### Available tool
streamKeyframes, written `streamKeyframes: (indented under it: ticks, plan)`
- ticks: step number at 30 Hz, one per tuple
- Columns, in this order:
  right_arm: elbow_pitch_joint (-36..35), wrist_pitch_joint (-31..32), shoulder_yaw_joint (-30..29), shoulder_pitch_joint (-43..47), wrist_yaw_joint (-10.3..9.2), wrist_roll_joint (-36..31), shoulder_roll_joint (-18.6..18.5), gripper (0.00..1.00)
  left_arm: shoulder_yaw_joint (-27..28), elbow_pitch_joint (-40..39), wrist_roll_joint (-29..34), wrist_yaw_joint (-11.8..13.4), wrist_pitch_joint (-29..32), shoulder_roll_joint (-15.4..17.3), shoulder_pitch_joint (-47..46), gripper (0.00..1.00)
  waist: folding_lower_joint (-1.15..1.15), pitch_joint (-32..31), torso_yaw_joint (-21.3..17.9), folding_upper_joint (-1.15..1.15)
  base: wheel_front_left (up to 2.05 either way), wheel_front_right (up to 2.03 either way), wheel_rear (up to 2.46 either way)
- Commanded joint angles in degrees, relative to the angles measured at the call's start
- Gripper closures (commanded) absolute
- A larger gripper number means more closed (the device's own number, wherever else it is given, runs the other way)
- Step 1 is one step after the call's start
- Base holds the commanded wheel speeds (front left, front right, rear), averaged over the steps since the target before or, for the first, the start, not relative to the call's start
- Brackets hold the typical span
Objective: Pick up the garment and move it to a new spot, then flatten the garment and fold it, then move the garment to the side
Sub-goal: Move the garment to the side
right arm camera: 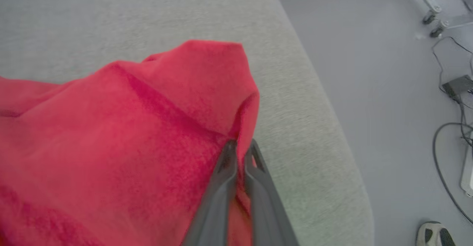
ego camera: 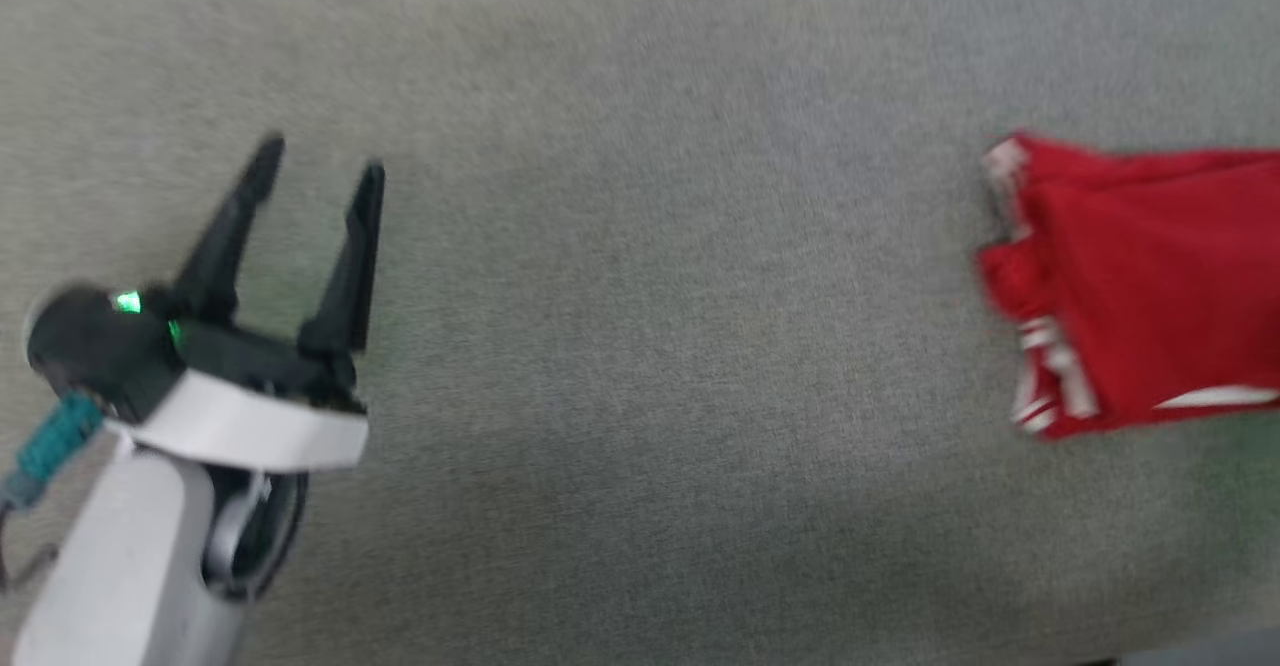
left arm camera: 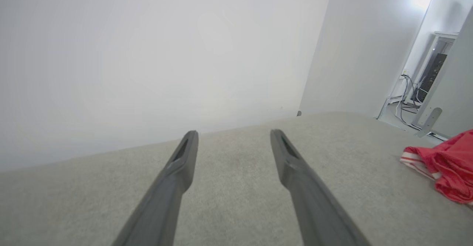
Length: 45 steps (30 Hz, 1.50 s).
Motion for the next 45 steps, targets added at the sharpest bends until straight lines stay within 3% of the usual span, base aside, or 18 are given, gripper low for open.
streamKeyframes:
  ticks: [1,9,16,26,27,28,29,37,45]
  plan:
    - [1.5,-1.2,-1.1,-2.1,-0.14,-1.0,0.1,1.0,-0.6,-0.1,-0.4,0.1,-0.3,0.8,-2.5,0.0,0.0,3.0,-1.3,0.0,0.0,0.0,0.0]
    - [11.4,-8.1,-7.6,-14.2,-0.14,-9.8,-0.6,1.0,-2.4,-1.2,-1.1,0.1,-0.3,4.5,-12.2,0.0,0.0,10.0,-1.8,0.0,0.0,0.0,0.0]
    - [20.0,-13.9,-13.7,-23.3,-0.14,-18.8,1.2,1.0,-2.1,-2.3,-1.3,0.1,-0.3,5.8,-16.4,0.0,0.0,12.7,-1.2,0.0,0.0,0.0,0.0]
    - [29.0,-18.9,-14.8,-28.6,-0.14,-25.4,3.3,0.98,-1.1,-2.6,-0.9,0.1,-0.3,6.2,-15.5,0.0,0.0,13.2,-0.9,0.0,0.0,0.0,0.0]
    - [29.7,-19.3,-14.6,-28.7,-0.14,-25.7,3.3,0.63,-0.9,-2.5,-0.9,0.1,-0.3,6.0,-15.1,0.0,0.0,12.8,-0.9,0.0,0.0,0.0,0.0]
    - [30.3,-19.8,-14.5,-28.7,-0.14,-26.0,3.1,0.22,-0.8,-2.2,-0.9,0.1,-0.3,5.8,-14.7,0.0,0.0,12.3,-0.8,0.0,0.0,0.0,0.0]
    - [30.7,-20.3,-14.1,-28.4,-0.14,-26.3,2.9,0.0,-0.7,-1.9,-0.8,0.1,-0.3,5.4,-14.4,0.0,0.0,11.6,-0.6,0.0,0.0,0.0,0.0]
    - [29.1,-23.5,-7.4,-21.4,-0.14,-24.1,0.4,0.0,0.1,1.3,-1.4,0.1,-0.3,1.1,-9.7,0.0,0.0,3.7,2.5,0.0,0.0,0.0,0.0]
    - [21.6,-29.2,4.7,-13.1,-0.14,-19.2,4.1,0.0,2.8,6.6,-1.8,0.1,-0.3,-3.0,-0.7,0.0,0.0,-6.0,5.7,0.0,0.0,0.0,0.0]
